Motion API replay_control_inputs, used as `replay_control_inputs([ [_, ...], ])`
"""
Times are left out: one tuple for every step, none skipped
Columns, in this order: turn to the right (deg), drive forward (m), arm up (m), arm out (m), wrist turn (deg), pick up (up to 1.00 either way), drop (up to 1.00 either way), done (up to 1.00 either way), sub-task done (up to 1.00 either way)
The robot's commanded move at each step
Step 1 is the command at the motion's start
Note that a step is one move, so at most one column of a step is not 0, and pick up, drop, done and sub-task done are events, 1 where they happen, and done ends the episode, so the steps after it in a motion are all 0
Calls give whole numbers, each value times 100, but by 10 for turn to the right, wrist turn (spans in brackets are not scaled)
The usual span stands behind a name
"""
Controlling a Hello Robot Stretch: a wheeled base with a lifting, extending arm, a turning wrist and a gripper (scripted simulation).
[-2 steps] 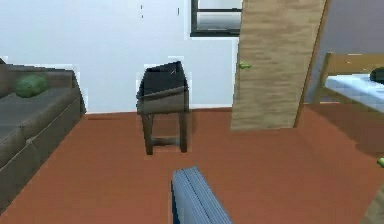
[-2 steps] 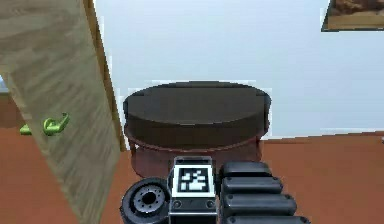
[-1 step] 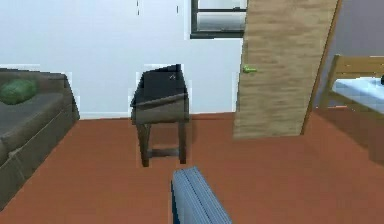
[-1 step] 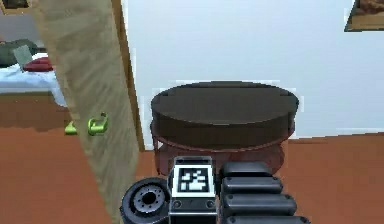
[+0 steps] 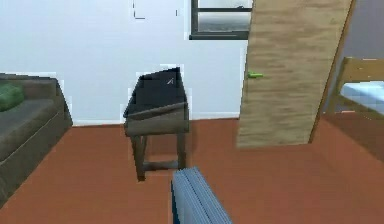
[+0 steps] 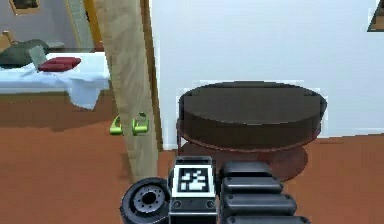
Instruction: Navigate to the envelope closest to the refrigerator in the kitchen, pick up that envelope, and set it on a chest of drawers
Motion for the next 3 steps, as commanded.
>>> replay_control_inputs([
  [-60, 0, 0, 0, 0, 0, 0, 0, 0],
  [0, 30, 0, 0, 0, 0, 0, 0, 0],
  [420, 0, 0, 0, 0, 0, 0, 0, 0],
])
